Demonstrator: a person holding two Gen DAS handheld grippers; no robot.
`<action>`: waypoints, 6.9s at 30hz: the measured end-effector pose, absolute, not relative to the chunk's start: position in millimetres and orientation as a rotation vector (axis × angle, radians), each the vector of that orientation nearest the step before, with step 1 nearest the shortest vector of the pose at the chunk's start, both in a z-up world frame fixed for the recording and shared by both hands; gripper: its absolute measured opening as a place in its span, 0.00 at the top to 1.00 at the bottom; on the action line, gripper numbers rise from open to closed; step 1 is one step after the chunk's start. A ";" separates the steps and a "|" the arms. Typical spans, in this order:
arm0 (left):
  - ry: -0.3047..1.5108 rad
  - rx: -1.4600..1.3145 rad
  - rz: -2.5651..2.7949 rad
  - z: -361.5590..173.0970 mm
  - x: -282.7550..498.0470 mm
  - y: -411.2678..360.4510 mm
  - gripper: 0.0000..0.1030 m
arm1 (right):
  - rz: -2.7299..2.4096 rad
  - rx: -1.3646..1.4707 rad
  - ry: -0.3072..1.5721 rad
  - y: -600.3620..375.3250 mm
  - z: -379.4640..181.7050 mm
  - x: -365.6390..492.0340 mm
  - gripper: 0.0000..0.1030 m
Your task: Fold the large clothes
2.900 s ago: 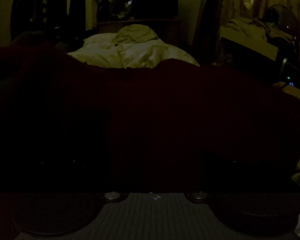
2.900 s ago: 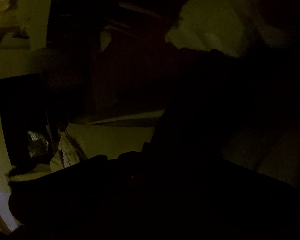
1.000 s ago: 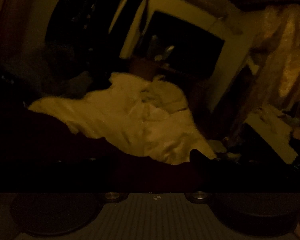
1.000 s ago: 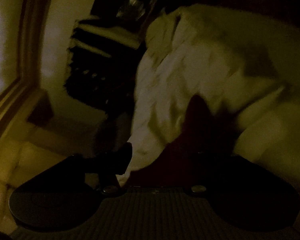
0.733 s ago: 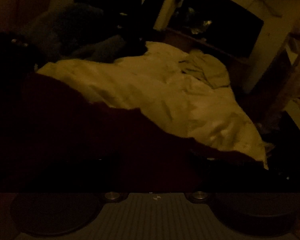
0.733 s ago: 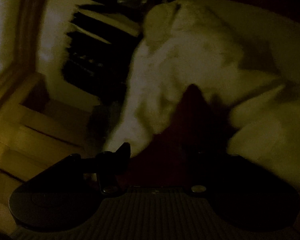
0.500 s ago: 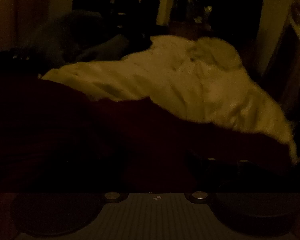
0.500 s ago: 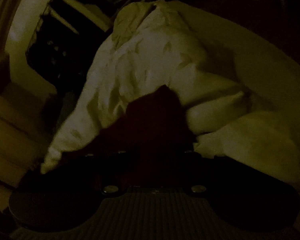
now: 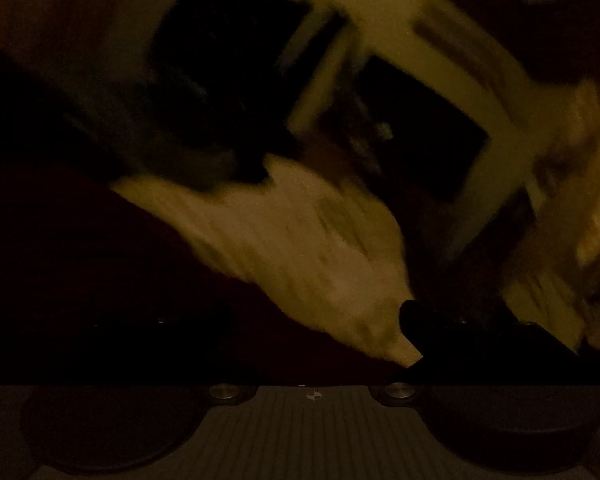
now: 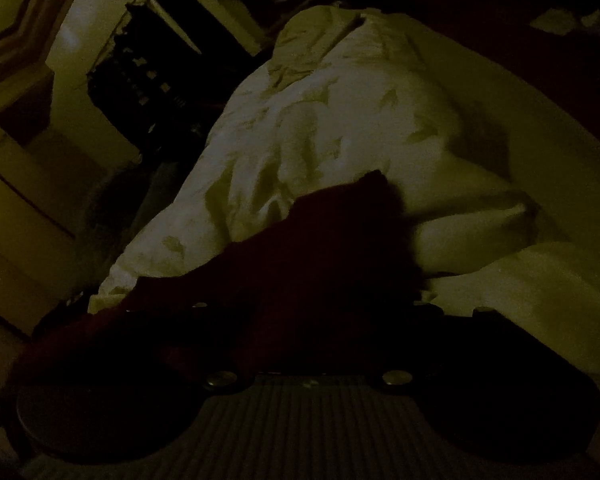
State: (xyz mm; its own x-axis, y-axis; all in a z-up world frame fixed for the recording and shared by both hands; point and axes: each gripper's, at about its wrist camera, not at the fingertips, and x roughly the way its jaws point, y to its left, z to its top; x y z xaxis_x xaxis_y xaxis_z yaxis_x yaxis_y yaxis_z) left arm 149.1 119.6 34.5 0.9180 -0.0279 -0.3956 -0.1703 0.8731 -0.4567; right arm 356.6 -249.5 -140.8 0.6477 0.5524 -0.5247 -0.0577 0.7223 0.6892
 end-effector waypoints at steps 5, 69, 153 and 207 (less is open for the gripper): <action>0.223 -0.441 0.316 57.2 56.1 169.4 0.00 | 0.383 0.668 0.787 -246.9 -138.9 354.7 0.28; 0.884 -0.525 -0.340 -88.4 324.2 -26.5 0.00 | 0.609 0.642 0.757 -233.1 -110.7 230.1 0.13; 0.720 -0.359 -0.038 -47.6 -25.2 134.3 0.00 | 0.720 0.358 0.970 -347.6 -55.3 134.8 0.16; 0.652 -0.596 0.011 22.0 282.4 183.5 0.30 | 0.551 1.083 0.708 -342.9 -81.5 390.1 0.88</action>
State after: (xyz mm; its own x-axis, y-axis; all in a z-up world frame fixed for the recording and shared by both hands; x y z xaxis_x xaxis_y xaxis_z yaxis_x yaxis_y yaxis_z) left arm 282.4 183.5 22.0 0.8006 -0.1727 -0.5738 -0.1913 0.8339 -0.5178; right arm 390.1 -342.9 -81.5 0.6595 0.7108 -0.2446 -0.0623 0.3760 0.9245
